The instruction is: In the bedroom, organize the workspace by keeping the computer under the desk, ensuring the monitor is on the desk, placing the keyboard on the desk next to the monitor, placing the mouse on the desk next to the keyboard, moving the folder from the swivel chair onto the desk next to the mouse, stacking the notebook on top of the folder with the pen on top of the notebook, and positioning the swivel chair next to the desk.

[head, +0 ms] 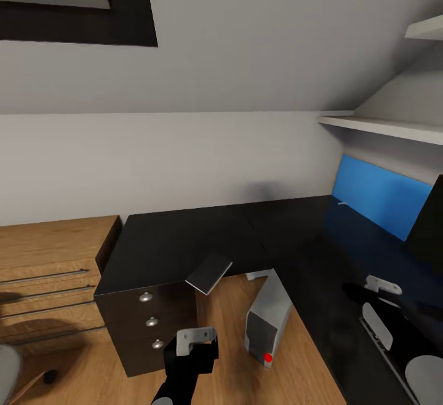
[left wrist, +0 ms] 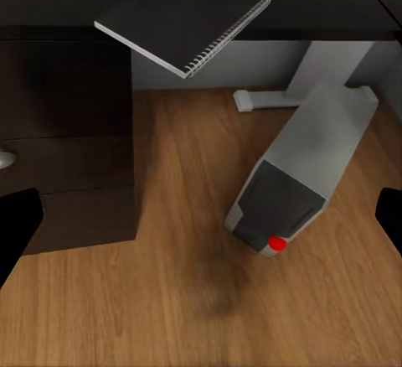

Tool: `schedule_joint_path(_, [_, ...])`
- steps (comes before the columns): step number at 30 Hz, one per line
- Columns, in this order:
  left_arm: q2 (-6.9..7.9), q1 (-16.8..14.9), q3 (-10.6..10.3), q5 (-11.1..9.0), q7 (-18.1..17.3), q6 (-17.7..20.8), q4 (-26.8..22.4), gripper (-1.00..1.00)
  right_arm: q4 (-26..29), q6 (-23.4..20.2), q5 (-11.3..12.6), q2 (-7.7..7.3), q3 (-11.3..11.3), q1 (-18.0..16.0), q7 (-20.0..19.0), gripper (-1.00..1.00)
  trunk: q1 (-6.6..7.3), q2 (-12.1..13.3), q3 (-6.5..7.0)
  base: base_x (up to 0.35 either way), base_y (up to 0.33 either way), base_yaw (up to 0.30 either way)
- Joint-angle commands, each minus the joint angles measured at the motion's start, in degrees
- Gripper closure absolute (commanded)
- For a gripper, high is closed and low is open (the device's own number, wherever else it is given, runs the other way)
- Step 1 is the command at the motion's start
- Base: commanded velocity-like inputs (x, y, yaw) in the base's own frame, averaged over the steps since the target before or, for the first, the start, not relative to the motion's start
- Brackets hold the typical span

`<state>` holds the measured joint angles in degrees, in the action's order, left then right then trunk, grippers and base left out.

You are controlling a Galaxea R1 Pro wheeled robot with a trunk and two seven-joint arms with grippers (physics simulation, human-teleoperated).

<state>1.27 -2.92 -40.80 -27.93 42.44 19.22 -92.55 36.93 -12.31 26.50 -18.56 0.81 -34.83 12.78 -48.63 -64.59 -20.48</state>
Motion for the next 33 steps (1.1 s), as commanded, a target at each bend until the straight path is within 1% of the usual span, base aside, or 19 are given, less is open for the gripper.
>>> schedule_joint_path(1, [0.05, -0.1, -0.1, -0.3, 0.4, 0.2, -0.1, -1.0, -0.8, 0.3, 0.2, -0.25, 0.1, -0.3, -1.3, 1.0, 0.0, 0.0, -0.07, 0.0, 0.0, 0.0])
schedule_joint_path(3, [0.0, -0.1, -0.2, -0.3, 0.4, 0.2, -0.1, -1.0, -2.0, 2.0, -0.1, -0.56, 0.1, -0.6, -3.4, 1.0, 0.0, 0.0, -0.07, 0.0, 0.0, 0.0])
schedule_joint_path(7, [-0.03, -0.1, -0.3, -0.4, 0.4, 0.3, 0.0, -1.0, -3.1, 4.6, -0.4, -0.76, 0.1, -0.8, -5.6, 1.0, 0.0, 0.0, -0.07, 0.0, 0.0, 0.0])
schedule_joint_path(12, [-0.04, -0.1, -0.3, -0.4, 0.4, 0.2, 0.0, -1.0, -5.1, 6.2, -0.5, -1.31, 0.1, -0.9, -9.5, 1.0, 0.0, 0.0, -0.07, 0.0, 0.0, 0.0])
schedule_joint_path(17, [-0.04, -0.1, -0.3, -0.4, 0.4, 0.2, 0.0, -1.0, -7.9, 8.2, -0.4, -1.8, 0.0, -1.8, -10.1, 1.0, 0.0, 0.0, -0.07, 0.0, 0.0, 0.0])
schedule_joint_path(20, [-0.04, -0.1, -0.3, -0.4, 0.4, 0.2, 0.0, -1.0, -11.3, 8.7, -0.4, -1.96, 0.0, -3.5, -10.3, 1.0, 0.0, 0.0, -0.07, 0.0, 0.0, 0.0])
schedule_joint_path(23, [-0.04, -0.1, -0.3, -0.3, 0.4, 0.2, 0.0, -1.0, -13.5, 9.0, -0.4, -1.99, 0.0, -4.7, -10.3, 1.0, 0.0, 0.0, -0.07, 0.0, 0.0, 0.0])
schedule_joint_path(33, [0.03, -0.1, -0.3, -0.3, 0.4, 0.2, 0.0, -1.0, -14.4, 9.9, -0.5, -2.01, 0.0, -5.2, -10.3, 1.0, 0.0, 0.0, -0.07, 0.025, 0.0, 0.0])
